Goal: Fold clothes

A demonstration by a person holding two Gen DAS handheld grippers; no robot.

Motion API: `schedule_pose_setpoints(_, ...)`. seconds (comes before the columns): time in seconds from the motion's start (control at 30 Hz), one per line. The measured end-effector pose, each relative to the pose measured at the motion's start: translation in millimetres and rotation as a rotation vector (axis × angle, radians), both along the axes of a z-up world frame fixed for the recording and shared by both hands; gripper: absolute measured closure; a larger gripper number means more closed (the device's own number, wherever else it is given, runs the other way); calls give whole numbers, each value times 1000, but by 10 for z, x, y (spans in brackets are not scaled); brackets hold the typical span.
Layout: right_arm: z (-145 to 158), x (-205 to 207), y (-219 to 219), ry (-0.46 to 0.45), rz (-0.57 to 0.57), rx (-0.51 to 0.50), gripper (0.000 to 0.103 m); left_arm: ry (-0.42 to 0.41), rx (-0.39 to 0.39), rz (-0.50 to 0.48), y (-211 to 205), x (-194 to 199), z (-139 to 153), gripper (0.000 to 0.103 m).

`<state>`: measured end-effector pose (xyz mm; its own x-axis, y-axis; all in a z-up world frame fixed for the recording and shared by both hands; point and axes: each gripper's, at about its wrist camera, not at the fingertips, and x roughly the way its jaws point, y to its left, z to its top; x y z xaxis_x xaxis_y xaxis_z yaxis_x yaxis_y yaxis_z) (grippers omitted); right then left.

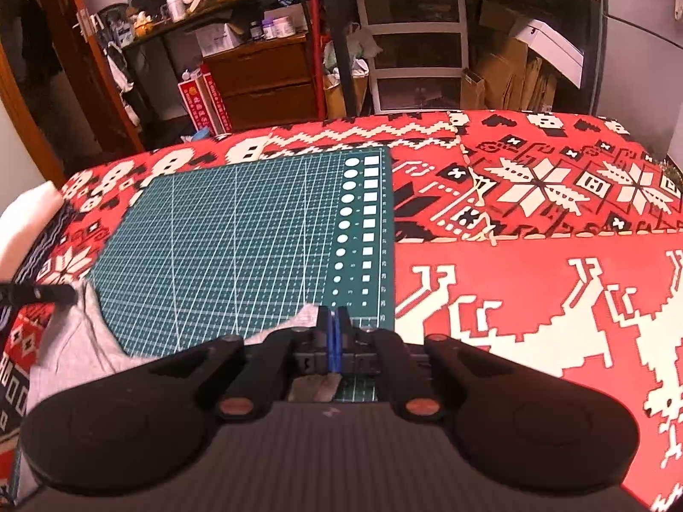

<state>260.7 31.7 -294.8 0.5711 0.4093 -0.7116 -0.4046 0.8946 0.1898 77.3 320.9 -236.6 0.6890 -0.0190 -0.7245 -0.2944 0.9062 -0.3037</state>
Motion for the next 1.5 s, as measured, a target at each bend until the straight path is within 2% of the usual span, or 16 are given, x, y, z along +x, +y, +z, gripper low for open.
schedule_pose_setpoints(0.27,53,35,-215,4,-72,66,102,-24,-23,24,110,96,-77,96)
schedule_pose_setpoints(0.4,153,-159,-261,-13,-21,66,102,-62,-22,20,75,21,57,96)
schedule_pose_setpoints(0.57,103,-312,-158,-1,46,32,101,-90,-23,-27,-107,-195,175,96)
schedule_pose_setpoints(0.67,-11,-254,-127,12,24,20,102,-86,-27,-48,-227,-319,182,96)
schedule_pose_setpoints(0.8,-56,-123,-233,30,-33,95,102,-71,-31,-69,-356,-457,159,96)
schedule_pose_setpoints(0.97,41,-128,-382,26,-67,132,101,-61,-35,-71,-416,-565,135,96)
schedule_pose_setpoints(1.1,107,-341,-377,30,-9,124,101,-72,-54,-70,-445,-678,177,96)
schedule_pose_setpoints(1.3,166,-912,-230,45,104,137,101,-56,-59,-128,-612,-887,187,96)
schedule_pose_setpoints(1.5,158,-1504,-45,37,213,54,101,-27,-76,-196,-869,-1093,78,96)
